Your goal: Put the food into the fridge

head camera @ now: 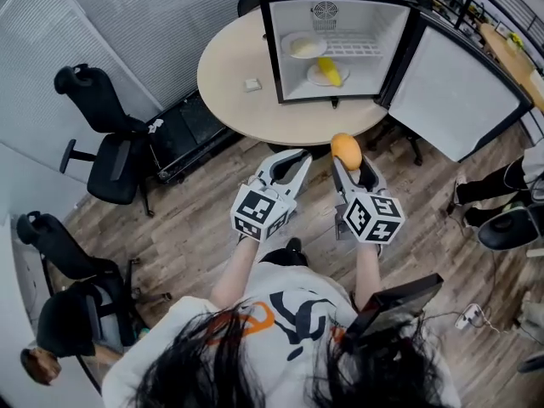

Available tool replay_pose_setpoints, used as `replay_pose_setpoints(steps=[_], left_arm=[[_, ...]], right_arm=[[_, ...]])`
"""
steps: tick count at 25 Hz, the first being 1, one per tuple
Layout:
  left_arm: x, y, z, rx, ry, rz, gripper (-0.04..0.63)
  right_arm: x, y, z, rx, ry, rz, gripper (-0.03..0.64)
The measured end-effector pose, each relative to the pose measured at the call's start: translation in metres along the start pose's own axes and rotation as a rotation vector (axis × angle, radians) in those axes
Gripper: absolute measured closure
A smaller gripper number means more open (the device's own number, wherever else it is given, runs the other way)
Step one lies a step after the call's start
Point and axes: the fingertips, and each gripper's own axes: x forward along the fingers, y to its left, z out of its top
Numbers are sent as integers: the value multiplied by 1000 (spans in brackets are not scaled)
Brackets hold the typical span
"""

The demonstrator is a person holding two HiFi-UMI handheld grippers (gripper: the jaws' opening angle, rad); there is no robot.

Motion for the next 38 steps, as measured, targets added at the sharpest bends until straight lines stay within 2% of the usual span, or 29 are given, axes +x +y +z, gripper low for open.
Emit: replay_pose_setpoints(steps=[7,15,21,25,30,38], left_arm=[[27,52,-3,-24,-2,-47,552],[44,61,-20,-55,22,-123,541],[51,62,-26,-70,29,-146,541],[55,68,-33,-72,46,-144,541],[62,92,-33,-82,40,-104,541],[107,122,-31,-71,59,-95,541]], right_arm=[[50,1,10,-7,1,-42,331],[64,-9,12,-4,6,-113,331],[68,-16,14,4,7,-132,331],[79,-19,12,3,22,-131,331],[99,-22,15,0,29,-107,331],[143,-54,40,6,14,-99,331]])
